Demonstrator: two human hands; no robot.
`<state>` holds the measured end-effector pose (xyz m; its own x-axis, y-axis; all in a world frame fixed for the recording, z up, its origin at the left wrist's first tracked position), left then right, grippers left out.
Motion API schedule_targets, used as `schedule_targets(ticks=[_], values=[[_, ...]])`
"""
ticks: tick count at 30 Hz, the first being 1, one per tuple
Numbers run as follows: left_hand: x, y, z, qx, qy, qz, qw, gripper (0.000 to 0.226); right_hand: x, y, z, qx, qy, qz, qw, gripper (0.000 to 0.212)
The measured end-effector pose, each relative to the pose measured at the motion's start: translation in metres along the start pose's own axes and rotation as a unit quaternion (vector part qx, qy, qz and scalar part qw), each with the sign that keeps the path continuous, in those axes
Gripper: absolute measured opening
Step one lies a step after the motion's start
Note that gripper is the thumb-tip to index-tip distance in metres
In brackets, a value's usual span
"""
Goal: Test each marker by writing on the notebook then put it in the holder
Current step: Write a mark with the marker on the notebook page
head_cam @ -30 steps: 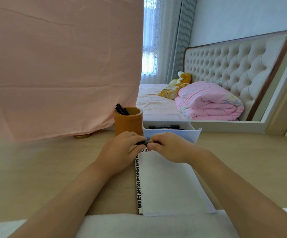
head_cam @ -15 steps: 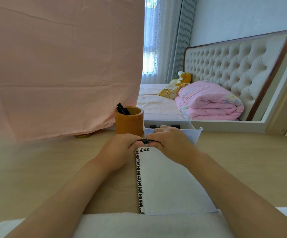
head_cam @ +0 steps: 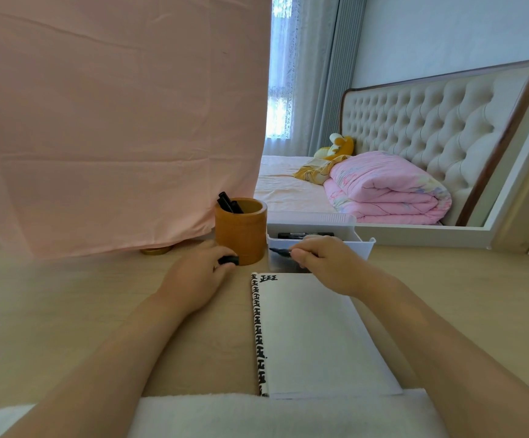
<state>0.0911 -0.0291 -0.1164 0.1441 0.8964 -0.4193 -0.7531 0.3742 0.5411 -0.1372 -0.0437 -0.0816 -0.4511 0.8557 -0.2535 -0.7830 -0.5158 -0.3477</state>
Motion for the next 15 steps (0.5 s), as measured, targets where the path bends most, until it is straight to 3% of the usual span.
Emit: schedule_targets(ticks=[5,7,11,15], values=[[0.002,0.0,-0.012,-0.005,-0.015,0.019,1.0,0.021,-0.001,-0.006,0.003,-0.108,-0.011,0.001,0.994,0.041],[0.002,0.002,-0.015,-0.025,-0.017,0.01,0.999,0.018,0.001,-0.009,0.009,-0.173,-0.003,0.012,0.985,0.032],[0.0,0.004,-0.02,-0.019,-0.01,0.006,1.0,0.025,0.004,-0.01,0.016,-0.307,0.0,0.025,0.951,0.034],[0.0,0.022,-0.024,0.035,0.004,-0.019,0.999,0.028,0.007,-0.007,0.014,-0.43,-0.065,0.015,0.9,0.043]])
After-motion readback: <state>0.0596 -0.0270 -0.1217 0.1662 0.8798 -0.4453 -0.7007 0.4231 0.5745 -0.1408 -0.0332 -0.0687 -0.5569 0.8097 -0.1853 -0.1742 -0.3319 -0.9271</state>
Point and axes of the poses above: each hand's wrist, its own x-axis away from the middle knuckle, its own z-axis out of the back of the hand, y = z × x, the point moved 5 cm from there along -x, towards the middle knuckle, and after that the axes turned 13 degrees about x, right-handed, at the moved point
